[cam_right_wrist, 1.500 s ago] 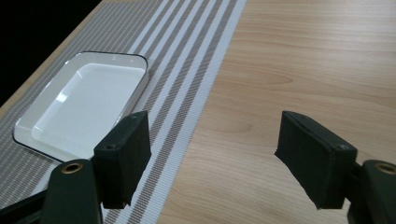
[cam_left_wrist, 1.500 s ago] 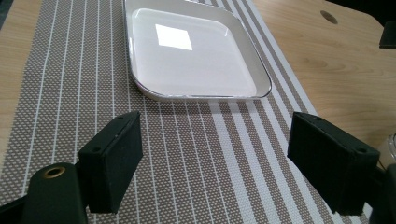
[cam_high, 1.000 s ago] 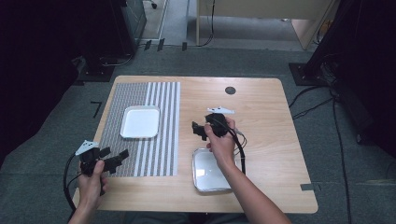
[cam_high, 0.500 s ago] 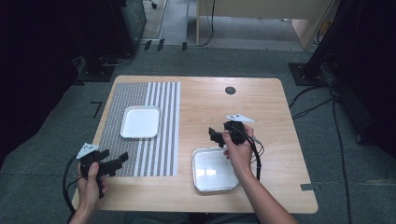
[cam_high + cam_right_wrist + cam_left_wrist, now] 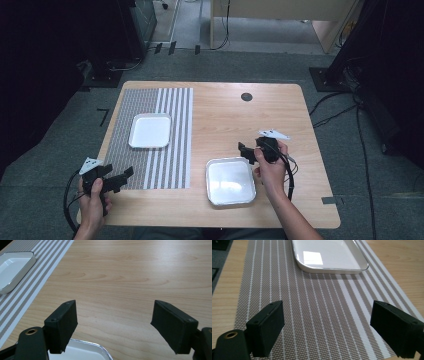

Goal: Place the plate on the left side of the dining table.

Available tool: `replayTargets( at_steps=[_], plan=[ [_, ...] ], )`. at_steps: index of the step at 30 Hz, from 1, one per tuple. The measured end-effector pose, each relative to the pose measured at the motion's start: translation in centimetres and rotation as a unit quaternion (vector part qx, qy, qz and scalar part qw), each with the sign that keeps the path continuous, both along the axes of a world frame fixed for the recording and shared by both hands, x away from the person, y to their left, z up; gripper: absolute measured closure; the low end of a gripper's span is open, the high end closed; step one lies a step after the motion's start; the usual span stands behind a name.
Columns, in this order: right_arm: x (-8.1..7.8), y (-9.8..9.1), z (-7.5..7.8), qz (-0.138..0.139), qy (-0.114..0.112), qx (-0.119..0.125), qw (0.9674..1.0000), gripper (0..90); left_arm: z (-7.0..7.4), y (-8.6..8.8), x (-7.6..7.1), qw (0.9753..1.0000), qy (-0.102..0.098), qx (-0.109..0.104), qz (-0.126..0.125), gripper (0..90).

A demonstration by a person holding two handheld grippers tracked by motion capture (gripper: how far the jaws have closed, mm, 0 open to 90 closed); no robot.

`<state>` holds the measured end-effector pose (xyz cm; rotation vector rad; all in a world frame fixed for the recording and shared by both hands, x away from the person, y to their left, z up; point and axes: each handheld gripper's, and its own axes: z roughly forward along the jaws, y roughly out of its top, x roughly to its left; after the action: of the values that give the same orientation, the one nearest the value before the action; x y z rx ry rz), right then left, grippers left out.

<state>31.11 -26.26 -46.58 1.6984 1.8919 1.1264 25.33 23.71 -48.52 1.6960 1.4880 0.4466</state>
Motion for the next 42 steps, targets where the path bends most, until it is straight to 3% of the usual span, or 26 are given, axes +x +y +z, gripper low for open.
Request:
replayTargets(
  at_steps=[19,20,30,42],
  plan=[
    [-3.6,-5.6,-1.3,-0.036,0.009,0.014,0.9992,21.7,-1.3,2.1,-0.6,0.9990,0.011,0.017,0.039,10.7],
    [-4.0,-6.5,-1.5,-0.042,0.008,0.013,0.9990,22.0,-1.3,2.3,-0.7,0.9989,0.012,0.019,0.041,10.7],
    [-5.3,-8.7,-3.1,-0.058,0.015,0.008,0.9982,22.5,-1.6,3.5,-1.2,0.9982,0.012,0.028,0.052,10.7],
    [-7.4,-12.2,-3.6,-0.084,0.019,-0.003,0.9963,22.6,-1.5,4.6,-1.8,0.9972,0.008,0.041,0.062,10.7]
  ],
)
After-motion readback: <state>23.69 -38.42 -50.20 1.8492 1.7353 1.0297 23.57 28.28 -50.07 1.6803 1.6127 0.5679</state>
